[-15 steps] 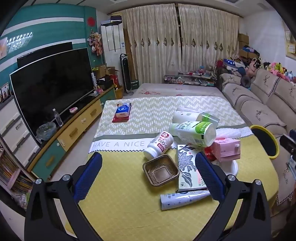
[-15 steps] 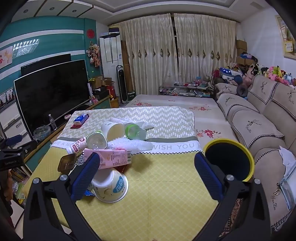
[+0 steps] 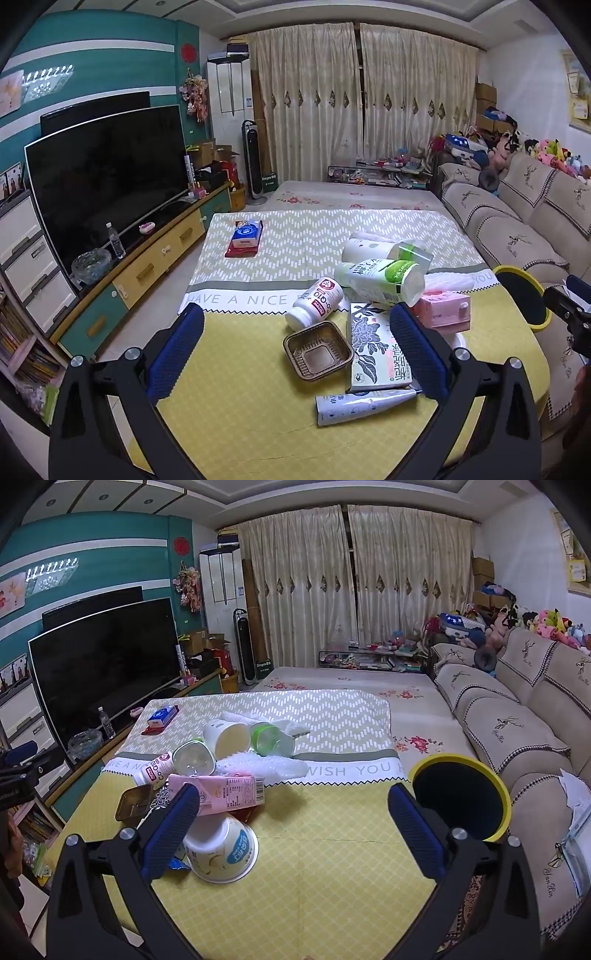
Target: Collect trash
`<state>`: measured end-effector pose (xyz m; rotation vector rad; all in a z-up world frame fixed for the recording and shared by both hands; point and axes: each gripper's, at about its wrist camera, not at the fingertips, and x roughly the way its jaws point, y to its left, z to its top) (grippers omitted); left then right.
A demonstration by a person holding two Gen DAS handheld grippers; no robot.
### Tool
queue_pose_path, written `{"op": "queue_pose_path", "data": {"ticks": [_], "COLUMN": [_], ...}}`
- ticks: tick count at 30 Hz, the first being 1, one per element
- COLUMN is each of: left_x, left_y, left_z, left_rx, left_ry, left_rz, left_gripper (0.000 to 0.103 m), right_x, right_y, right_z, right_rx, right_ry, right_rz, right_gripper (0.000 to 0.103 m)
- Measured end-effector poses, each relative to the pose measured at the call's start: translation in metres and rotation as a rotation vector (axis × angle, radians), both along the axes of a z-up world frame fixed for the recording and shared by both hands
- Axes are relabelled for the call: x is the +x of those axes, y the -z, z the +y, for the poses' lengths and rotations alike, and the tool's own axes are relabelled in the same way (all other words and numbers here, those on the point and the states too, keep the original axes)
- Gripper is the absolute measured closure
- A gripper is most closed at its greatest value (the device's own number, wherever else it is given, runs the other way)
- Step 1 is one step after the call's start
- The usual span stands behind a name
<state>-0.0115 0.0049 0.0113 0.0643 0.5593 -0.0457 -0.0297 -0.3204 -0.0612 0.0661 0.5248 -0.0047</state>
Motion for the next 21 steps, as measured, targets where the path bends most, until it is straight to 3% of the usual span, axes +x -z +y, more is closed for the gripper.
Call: {"op": "queue_pose_path", "data": {"ticks": [7, 21], "left_x": [-0.0023, 0.0016], "left_y": [0.0043, 0.0071], "left_z": [-0.0028, -0.0005], "left_rx": [0.034, 0.008], "left_ry": [-0.004, -0.011], "left_rz": [-0.017, 0.013], "left_gripper": [0.004, 0.004], "right_x": [-0.0007, 0.0009], "right_y": [-0.0007, 0.0019], "right_z": [-0.0017, -0.0010], "right_rx": [0.003, 0.008], "right_ry": [-0.001, -0.002], "right_rz": [0.001, 0.006], "right_gripper": [0.006, 0.006]}}
